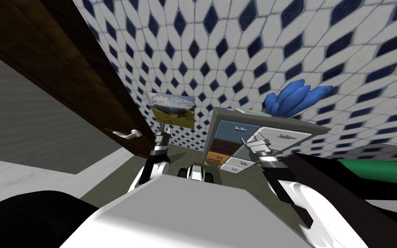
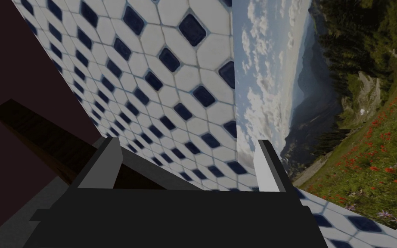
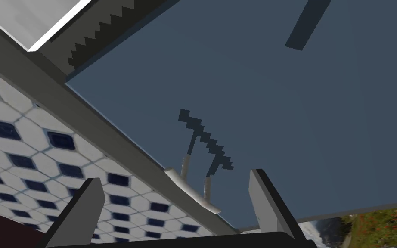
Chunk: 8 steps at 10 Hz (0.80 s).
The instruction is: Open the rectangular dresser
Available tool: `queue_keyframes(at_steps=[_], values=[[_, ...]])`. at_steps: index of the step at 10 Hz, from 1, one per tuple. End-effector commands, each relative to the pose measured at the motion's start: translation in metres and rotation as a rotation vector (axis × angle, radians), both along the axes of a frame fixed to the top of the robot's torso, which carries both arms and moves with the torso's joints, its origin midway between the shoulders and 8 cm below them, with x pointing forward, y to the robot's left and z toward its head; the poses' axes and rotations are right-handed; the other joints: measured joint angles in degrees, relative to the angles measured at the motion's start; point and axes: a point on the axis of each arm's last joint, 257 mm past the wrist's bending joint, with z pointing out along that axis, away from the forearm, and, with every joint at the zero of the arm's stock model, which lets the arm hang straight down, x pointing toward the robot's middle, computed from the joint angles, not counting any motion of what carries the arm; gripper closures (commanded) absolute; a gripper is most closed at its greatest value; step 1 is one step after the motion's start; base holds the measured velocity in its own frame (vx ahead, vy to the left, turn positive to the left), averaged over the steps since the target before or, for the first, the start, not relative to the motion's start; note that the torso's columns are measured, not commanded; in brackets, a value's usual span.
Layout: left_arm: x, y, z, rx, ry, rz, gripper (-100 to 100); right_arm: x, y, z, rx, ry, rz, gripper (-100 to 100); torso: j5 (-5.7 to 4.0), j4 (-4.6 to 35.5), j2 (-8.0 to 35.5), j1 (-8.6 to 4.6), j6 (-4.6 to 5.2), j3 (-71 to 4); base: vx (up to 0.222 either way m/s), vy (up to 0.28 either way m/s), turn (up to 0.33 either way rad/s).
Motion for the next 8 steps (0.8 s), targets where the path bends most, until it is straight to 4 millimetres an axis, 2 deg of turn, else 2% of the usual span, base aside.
queue_keyframes(at_steps=[1,6,7,8], values=[[0.0,0.0,0.0,0.0,0.0,0.0,0,0.003,-0.015,0.002,-0.18,0.005,-0.062,-100,0.02,0.0,0.0,0.1,0.0,0.0,0.027,0.105,-0.032],[0.0,0.0,0.0,0.0,0.0,0.0,0,0.005,-0.037,0.008,-0.401,0.008,-0.15,-100,0.01,0.0,0.01,0.05,0.0,0.01,0.025,0.078,-0.022],[0.0,0.0,0.0,0.0,0.0,0.0,0,0.004,-0.033,0.007,-0.375,0.008,-0.138,-100,0.02,0.0,0.01,0.08,0.0,0.01,0.008,0.028,-0.007],[0.0,0.0,0.0,0.0,0.0,0.0,0,0.003,-0.039,0.015,-0.383,0.007,-0.137,-100,0.01,0.01,0.03,0.0,-0.01,0.02,0.078,0.042,-0.027]])
